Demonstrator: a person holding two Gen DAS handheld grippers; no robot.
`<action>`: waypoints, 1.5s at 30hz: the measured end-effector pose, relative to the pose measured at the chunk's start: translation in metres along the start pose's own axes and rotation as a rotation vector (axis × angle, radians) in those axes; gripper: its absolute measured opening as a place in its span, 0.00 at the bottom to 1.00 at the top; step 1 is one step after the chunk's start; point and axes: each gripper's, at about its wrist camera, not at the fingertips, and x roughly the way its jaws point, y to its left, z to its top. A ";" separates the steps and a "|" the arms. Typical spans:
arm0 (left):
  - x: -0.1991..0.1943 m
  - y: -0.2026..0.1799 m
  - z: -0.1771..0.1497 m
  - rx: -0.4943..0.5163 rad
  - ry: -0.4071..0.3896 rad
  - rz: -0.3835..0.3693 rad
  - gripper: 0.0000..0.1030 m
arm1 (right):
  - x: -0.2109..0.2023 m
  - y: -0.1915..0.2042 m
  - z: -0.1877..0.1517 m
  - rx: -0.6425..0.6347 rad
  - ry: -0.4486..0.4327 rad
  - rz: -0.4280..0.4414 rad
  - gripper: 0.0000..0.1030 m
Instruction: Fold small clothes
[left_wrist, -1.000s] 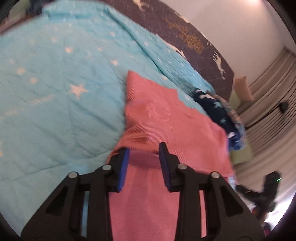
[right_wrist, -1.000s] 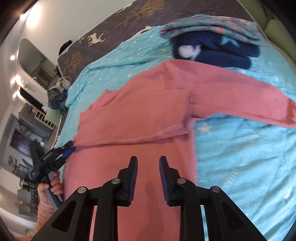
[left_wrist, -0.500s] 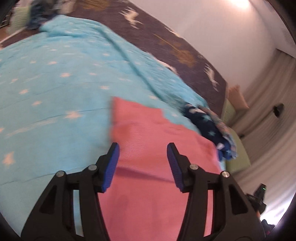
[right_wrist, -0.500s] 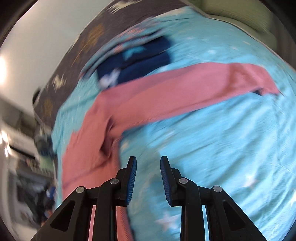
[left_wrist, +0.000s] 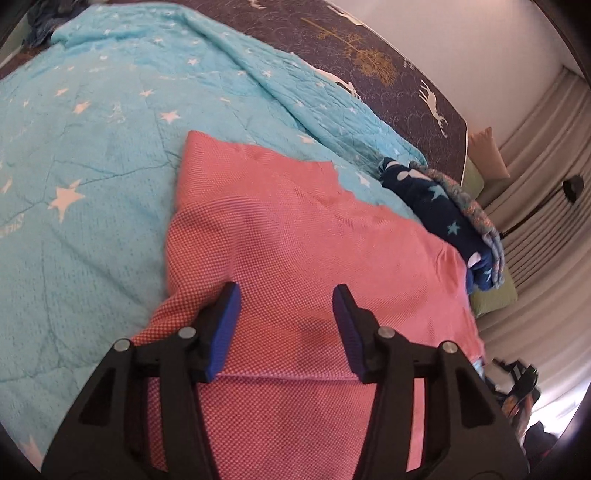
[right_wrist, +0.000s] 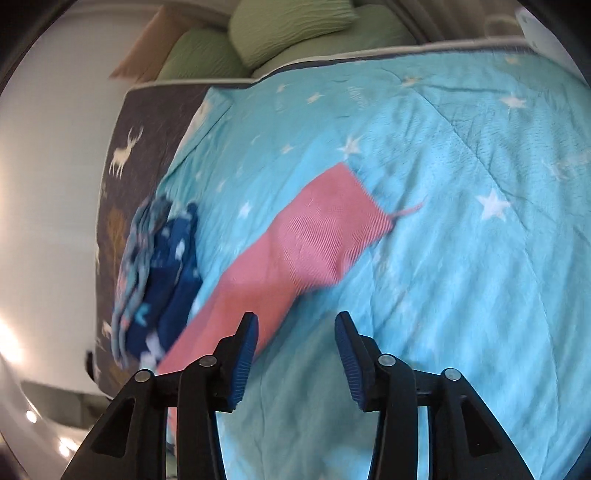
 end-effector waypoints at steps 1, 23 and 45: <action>0.002 -0.004 0.000 0.018 0.000 -0.003 0.63 | 0.007 -0.005 0.005 0.035 0.010 0.025 0.49; 0.002 -0.010 -0.005 0.083 -0.006 -0.003 0.75 | -0.013 0.095 0.032 -0.164 -0.176 0.185 0.05; -0.016 -0.004 -0.003 -0.015 -0.012 -0.147 0.75 | 0.030 0.223 -0.233 -1.045 0.231 0.062 0.50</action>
